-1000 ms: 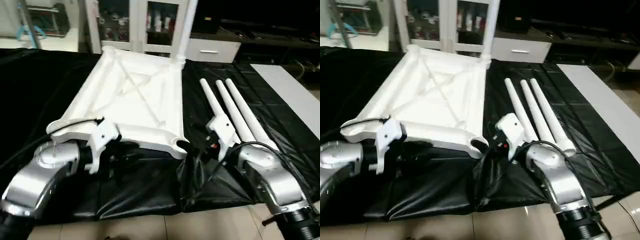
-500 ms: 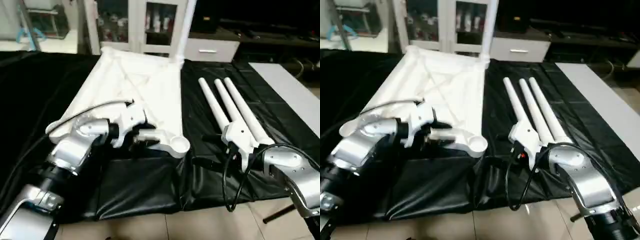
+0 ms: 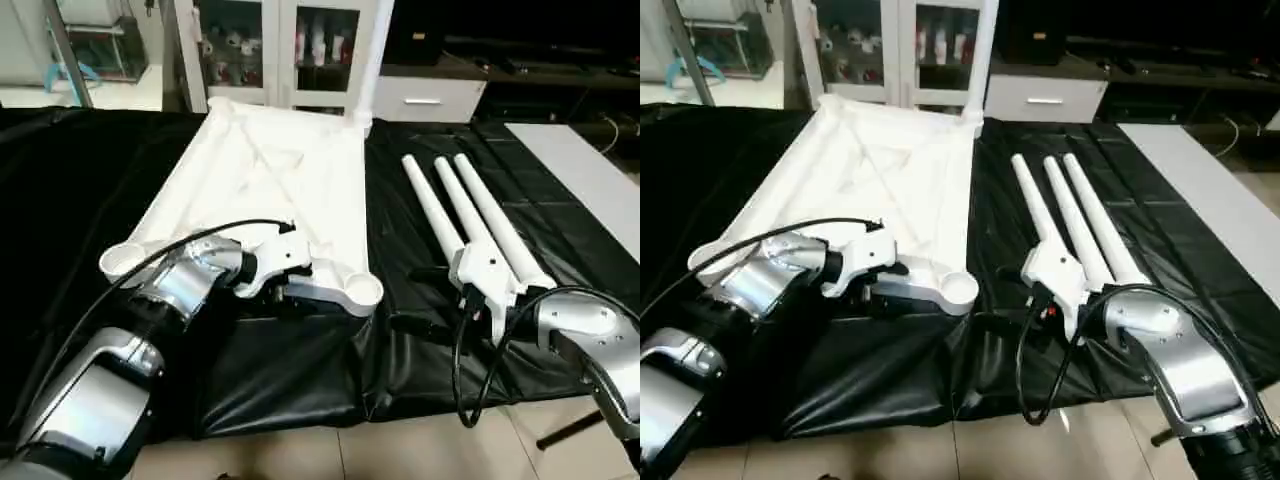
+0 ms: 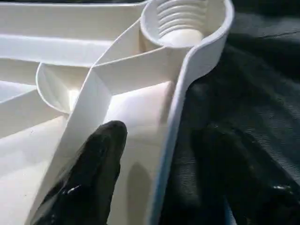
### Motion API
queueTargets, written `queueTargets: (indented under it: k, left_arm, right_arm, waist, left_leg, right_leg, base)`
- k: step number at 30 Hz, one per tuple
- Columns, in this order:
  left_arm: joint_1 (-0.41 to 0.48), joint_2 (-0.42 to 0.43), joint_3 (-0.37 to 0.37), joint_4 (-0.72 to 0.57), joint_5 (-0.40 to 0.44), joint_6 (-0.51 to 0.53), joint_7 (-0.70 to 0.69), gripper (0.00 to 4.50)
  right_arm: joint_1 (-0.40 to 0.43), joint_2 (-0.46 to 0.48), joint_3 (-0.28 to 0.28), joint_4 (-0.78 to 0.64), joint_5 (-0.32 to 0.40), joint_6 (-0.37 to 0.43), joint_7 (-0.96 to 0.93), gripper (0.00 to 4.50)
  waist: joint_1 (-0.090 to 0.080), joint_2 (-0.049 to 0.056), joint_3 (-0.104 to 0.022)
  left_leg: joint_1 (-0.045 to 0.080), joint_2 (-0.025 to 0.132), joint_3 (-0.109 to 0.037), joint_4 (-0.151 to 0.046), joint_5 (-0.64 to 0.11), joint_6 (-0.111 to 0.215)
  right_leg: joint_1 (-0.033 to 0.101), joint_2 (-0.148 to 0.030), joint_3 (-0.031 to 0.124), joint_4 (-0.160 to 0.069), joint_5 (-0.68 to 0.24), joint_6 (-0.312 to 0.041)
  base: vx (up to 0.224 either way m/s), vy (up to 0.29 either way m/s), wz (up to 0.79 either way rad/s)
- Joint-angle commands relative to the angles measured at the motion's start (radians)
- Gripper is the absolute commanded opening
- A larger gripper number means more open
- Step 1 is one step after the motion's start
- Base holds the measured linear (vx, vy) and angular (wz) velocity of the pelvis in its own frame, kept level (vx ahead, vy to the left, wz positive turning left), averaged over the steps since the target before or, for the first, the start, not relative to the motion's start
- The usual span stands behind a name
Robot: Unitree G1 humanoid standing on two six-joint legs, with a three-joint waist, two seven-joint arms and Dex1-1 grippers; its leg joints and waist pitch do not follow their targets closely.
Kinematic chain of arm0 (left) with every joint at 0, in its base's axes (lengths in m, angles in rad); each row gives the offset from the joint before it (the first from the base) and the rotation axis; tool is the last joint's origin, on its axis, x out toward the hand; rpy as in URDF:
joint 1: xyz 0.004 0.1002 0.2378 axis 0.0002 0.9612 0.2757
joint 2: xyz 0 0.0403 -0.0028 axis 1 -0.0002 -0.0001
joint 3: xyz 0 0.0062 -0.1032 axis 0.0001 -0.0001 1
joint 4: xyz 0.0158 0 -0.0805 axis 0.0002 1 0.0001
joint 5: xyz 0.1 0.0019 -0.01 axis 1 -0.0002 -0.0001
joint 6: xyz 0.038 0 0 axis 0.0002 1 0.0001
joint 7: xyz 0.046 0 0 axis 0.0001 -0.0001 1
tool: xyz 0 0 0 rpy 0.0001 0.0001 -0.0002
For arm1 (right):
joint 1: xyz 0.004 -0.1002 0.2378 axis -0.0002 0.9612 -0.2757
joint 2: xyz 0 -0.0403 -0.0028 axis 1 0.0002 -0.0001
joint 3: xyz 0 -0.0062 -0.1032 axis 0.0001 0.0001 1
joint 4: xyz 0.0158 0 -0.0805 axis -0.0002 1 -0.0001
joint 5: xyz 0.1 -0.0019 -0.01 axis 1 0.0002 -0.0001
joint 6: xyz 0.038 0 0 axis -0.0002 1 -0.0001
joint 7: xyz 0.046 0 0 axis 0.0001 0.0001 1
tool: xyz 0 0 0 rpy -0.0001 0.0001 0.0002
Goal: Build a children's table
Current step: Rotate table base
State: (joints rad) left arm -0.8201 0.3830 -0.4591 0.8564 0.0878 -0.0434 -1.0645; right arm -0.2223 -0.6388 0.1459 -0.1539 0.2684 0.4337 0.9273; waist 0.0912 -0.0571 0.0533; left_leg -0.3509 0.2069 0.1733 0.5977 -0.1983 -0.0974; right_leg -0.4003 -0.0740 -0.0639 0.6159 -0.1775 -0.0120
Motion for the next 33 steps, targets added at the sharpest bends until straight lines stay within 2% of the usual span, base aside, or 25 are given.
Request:
queueTargets:
  k: [1, 5, 8, 9, 12, 13, 19, 22, 25, 29, 30, 33]
  left_arm:
    - [-0.038, -0.019, 0.005, 0.037, 0.005, 0.012, 0.011, 2.79]
    - [-0.061, -0.038, 0.024, 0.094, -0.002, 0.015, -0.006, 2.46]
    - [-0.07, -0.043, 0.012, 0.138, 0.035, -0.008, -0.002, 2.21]
    - [-0.073, -0.044, 0.012, 0.148, 0.039, -0.008, 0.0, 2.0]
    - [-0.076, -0.045, 0.013, 0.157, 0.043, -0.001, 0.0, 1.94]
    - [-0.078, -0.045, 0.012, 0.162, 0.046, 0.0, 0.0, 1.76]
    - [-0.088, -0.05, 0.031, 0.178, 0.043, 0.045, 0.018, 1.37]
    - [-0.073, -0.048, 0.068, 0.151, 0.015, 0.096, 0.018, 1.17]
    - [-0.058, -0.039, 0.086, 0.128, 0.005, 0.126, 0.024, 0.96]
    - [0.024, 0.019, 0.133, 0.012, -0.001, 0.227, 0.097, 0.82]
    - [0.041, 0.029, 0.147, -0.012, -0.002, 0.246, 0.121, 0.79]
    - [0.088, 0.053, 0.173, -0.087, -0.009, 0.287, 0.144, 0.75]
  right_arm:
    - [0.0, -0.012, -0.002, -0.019, 0.006, 0.014, 0.008, 3.85]
    - [-0.002, -0.011, 0.002, -0.022, 0.006, 0.018, 0.008, 3.85]
    - [0.0, -0.01, 0.007, -0.021, 0.002, 0.017, 0.01, 3.85]
    - [0.0, -0.009, 0.008, -0.021, 0.001, 0.017, 0.009, 3.85]
    - [0.001, -0.009, 0.009, -0.022, 0.001, 0.018, 0.01, 3.85]
    - [0.0, -0.008, 0.01, -0.022, 0.0, 0.018, 0.009, 3.85]
    - [-0.001, -0.002, 0.014, -0.015, -0.002, 0.015, 0.008, 3.85]
    - [0.001, 0.002, 0.017, -0.014, -0.001, 0.014, 0.004, 3.85]
    - [0.004, 0.005, 0.019, -0.016, -0.001, 0.014, 0.002, 3.85]
    - [0.012, 0.014, 0.026, -0.022, 0.0, 0.014, -0.005, 3.85]
    - [0.012, 0.016, 0.027, -0.021, -0.001, 0.013, -0.007, 3.85]
    - [0.012, 0.022, 0.031, -0.018, -0.003, 0.012, -0.01, 3.85]
  waist:
    - [0.005, 0.007, -0.069]
    - [0.008, 0.008, -0.07]
    - [0.01, 0.008, -0.069]
    - [0.01, 0.01, -0.069]
    - [0.013, 0.009, -0.068]
    - [0.013, 0.007, -0.068]
    - [0.018, 0.008, -0.066]
    - [0.021, 0.01, -0.065]
    - [0.02, 0.008, -0.064]
    - [0.005, 0.005, -0.066]
    - [-0.001, 0.005, -0.065]
    - [-0.014, 0.009, -0.066]
  left_leg:
    - [0.006, 0.026, -0.005, -0.068, -0.153, 0.022]
    - [0.006, 0.025, -0.004, -0.066, -0.14, 0.033]
    - [0.008, 0.025, -0.005, -0.067, -0.149, 0.035]
    - [0.008, 0.026, -0.006, -0.068, -0.154, 0.033]
    - [0.008, 0.027, -0.006, -0.069, -0.164, 0.027]
    - [0.009, 0.027, -0.006, -0.069, -0.166, 0.027]
    - [0.009, 0.027, -0.006, -0.07, -0.171, 0.024]
    - [0.011, 0.027, -0.005, -0.07, -0.188, 0.02]
    - [0.008, 0.028, -0.007, -0.072, -0.192, 0.017]
    - [0.001, 0.029, -0.01, -0.073, -0.178, 0.018]
    - [-0.003, 0.028, -0.01, -0.074, -0.172, 0.022]
    - [-0.003, 0.029, -0.01, -0.073, -0.17, 0.025]
  right_leg:
    - [0.058, -0.067, 0.047, -0.061, -0.102, -0.221]
    - [0.059, -0.069, 0.047, -0.06, -0.08, -0.235]
    - [0.059, -0.068, 0.046, -0.062, -0.094, -0.233]
    - [0.059, -0.069, 0.046, -0.063, -0.101, -0.229]
    - [0.059, -0.071, 0.047, -0.064, -0.111, -0.229]
    - [0.058, -0.071, 0.047, -0.064, -0.114, -0.229]
    - [0.057, -0.072, 0.047, -0.066, -0.135, -0.223]
    - [0.055, -0.073, 0.047, -0.07, -0.16, -0.22]
    - [0.057, -0.073, 0.046, -0.071, -0.175, -0.214]
    - [0.061, -0.074, 0.045, -0.064, -0.155, -0.216]
    - [0.061, -0.072, 0.043, -0.065, -0.158, -0.213]
    - [0.059, -0.071, 0.044, -0.065, -0.167, -0.212]
  base:
    - [0.0, 0.0, 0.0]
    - [0.0, 0.0, 0.0]
    - [0.0, 0.0, 0.0]
    - [0.0, 0.0, 0.0]
    - [0.0, 0.0, 0.0]
    - [0.0, 0.0, 0.0]
    - [0.0, 0.0, 0.0]
    - [0.0, 0.0, 0.0]
    - [0.0, 0.0, 0.0]
    - [0.0, 0.0, 0.0]
    - [0.0, 0.0, 0.0]
    - [0.0, 0.0, 0.0]
